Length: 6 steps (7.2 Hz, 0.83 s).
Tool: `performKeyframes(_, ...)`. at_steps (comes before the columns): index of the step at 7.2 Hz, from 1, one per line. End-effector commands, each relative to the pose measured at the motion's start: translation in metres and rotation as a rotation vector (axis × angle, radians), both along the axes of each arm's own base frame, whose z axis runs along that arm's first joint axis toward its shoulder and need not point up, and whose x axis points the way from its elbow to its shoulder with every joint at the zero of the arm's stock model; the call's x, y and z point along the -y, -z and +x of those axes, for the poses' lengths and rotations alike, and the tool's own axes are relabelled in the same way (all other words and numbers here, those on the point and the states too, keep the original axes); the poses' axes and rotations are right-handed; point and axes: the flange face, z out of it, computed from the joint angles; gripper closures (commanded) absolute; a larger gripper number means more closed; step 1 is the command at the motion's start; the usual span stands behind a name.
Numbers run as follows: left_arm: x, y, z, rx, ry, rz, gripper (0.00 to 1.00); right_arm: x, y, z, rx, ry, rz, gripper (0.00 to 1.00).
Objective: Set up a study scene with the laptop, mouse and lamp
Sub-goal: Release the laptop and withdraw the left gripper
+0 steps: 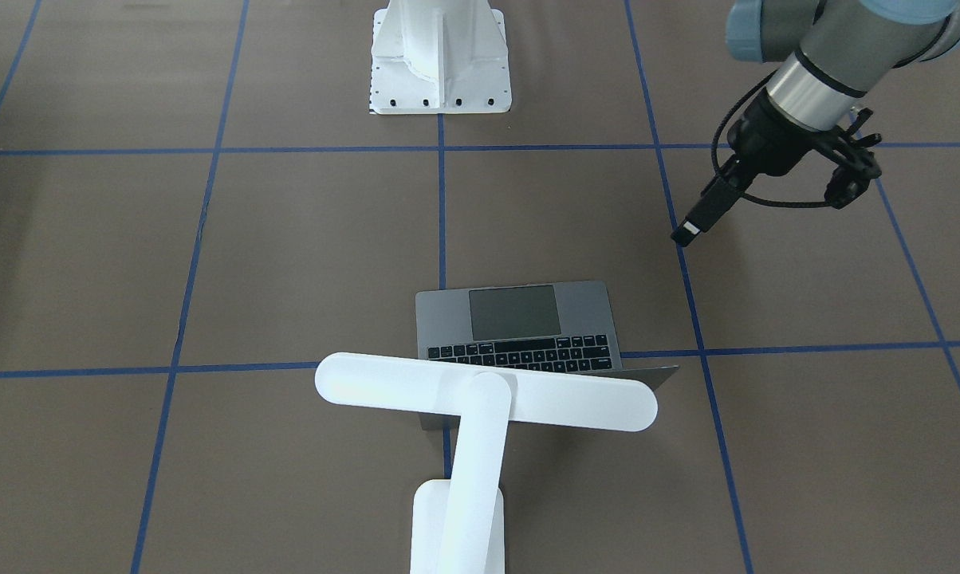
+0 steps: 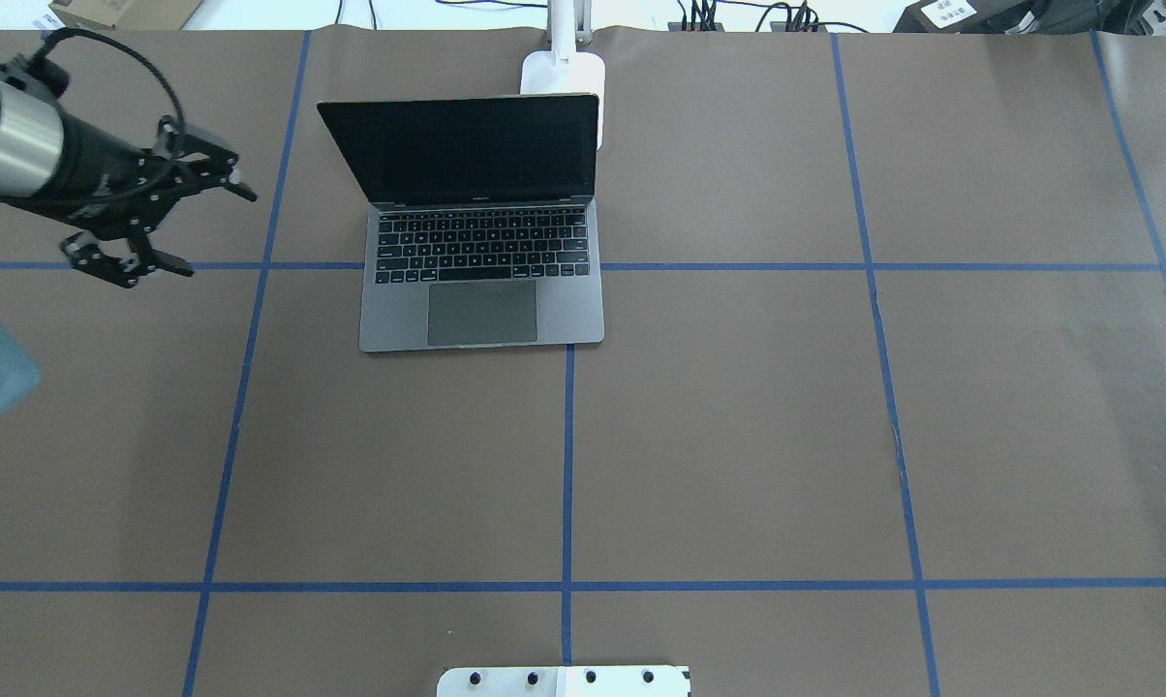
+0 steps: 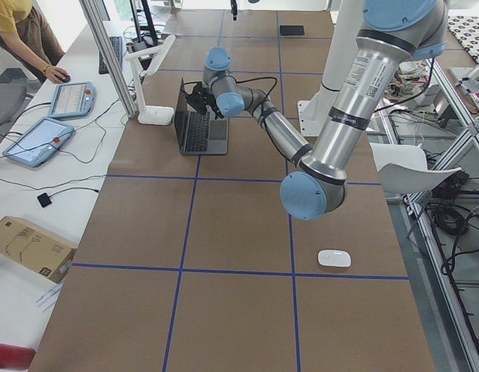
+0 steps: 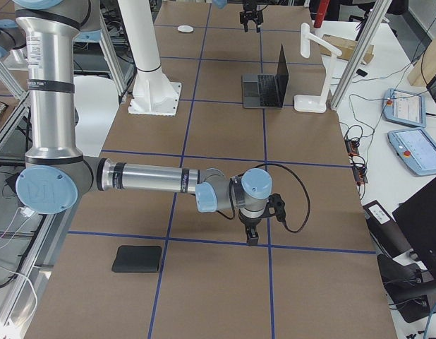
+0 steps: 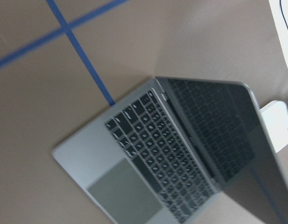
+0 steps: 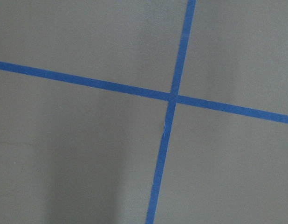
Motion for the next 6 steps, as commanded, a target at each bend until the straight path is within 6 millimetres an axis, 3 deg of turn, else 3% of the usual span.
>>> performKeyframes(1,-0.019,-0.086,-0.103,0.087,-0.124,0.17,0.0,-0.003,-0.002,0.001,0.002,0.0,0.007,0.0)
performKeyframes(4,-0.078,-0.228,-0.237,0.333,-0.35,0.54,0.0,0.002,0.018,-0.001,0.013,0.0,0.042,0.0)
performKeyframes(5,-0.097,-0.271,-0.265,0.383,-0.437,0.63,0.0,-0.008,0.015,-0.004,0.075,0.012,0.021,0.0)
performKeyframes(6,-0.103,-0.307,-0.28,0.395,-0.46,0.621,0.0,-0.045,0.009,0.0,0.095,0.021,0.005,0.0)
